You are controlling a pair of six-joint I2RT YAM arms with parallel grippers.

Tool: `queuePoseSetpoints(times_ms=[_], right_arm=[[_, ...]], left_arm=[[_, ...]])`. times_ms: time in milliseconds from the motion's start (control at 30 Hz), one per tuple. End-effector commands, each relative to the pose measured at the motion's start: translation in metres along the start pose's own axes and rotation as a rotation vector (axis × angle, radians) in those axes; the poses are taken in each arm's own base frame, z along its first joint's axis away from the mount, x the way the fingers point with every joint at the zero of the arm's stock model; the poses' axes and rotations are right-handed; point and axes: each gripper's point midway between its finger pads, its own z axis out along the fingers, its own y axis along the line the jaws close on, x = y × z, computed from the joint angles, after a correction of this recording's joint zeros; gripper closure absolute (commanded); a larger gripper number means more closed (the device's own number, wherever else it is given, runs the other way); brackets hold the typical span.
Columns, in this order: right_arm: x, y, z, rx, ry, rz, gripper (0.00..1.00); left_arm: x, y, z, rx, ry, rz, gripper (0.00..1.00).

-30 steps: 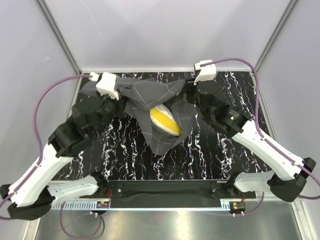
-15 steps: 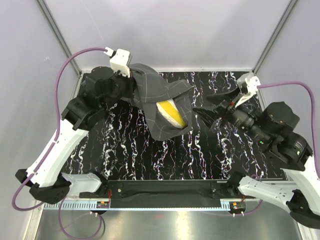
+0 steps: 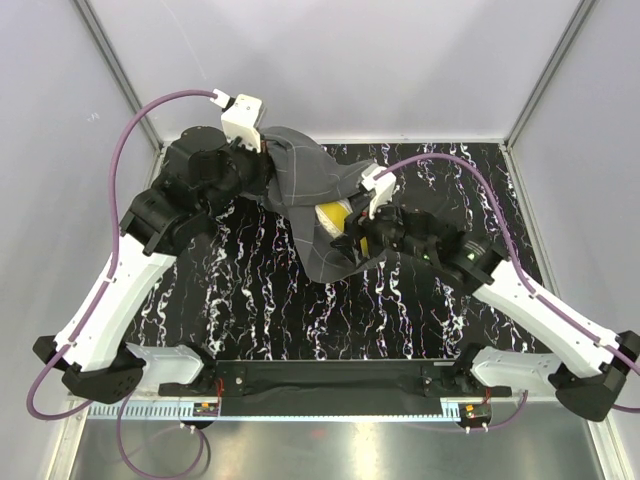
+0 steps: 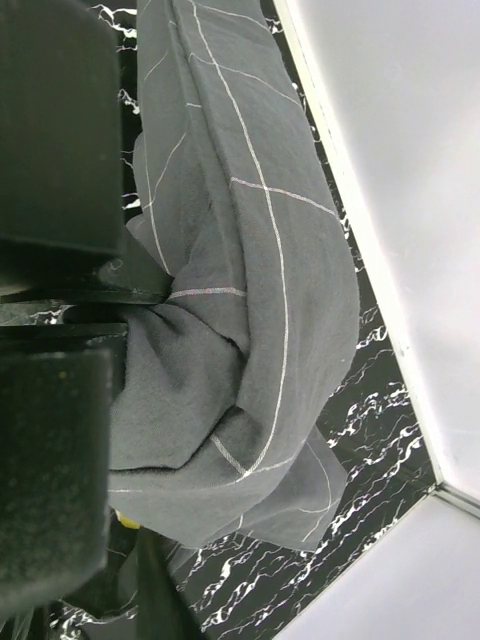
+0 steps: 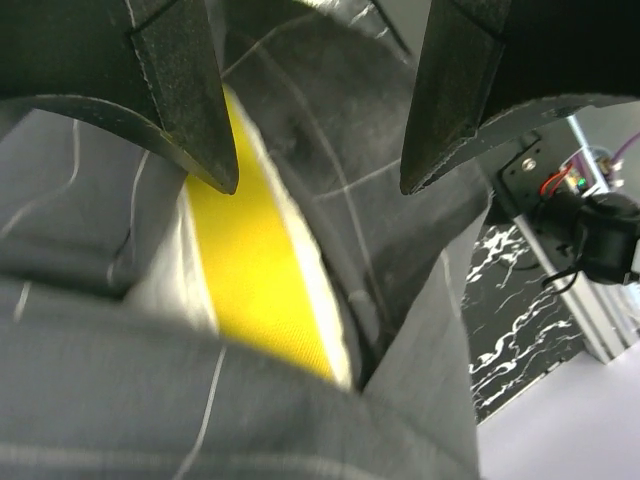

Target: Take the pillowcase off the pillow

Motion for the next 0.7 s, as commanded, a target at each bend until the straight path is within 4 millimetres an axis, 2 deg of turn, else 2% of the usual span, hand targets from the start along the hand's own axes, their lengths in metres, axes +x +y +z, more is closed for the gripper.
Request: queuePoseSetpoints(times_ms=[0,167,267,467,667], right_arm=[[-0.033,-0.003,0.007,0.010,-0.121,-0.059,0.26],[-0.051,-0.007,-0.002,0.040,-0.201,-0.086,0.25],[-0.052,-0.011,0.000,0.062,-0.188,-0.098,0.24],[-0.031,-0.014,0.019,0.052,-0.115,-0.127,0.21],[-0.029,-0.024,0.031,0.094,-0.130,-0.154,0.18]], left_arm=[[-0.056,-0.011,-0.025,0.069,-0.183,-0.001,1.00],[-0.052,-0.010,-0.026,0.069,-0.167,0.007,1.00],[-0.053,-0.012,-0.028,0.078,-0.170,0.004,1.00],[-0.056,-0.014,-0.031,0.093,-0.178,-0.004,1.00],[-0.054,-0.018,-0.035,0.116,-0.171,-0.010,1.00]])
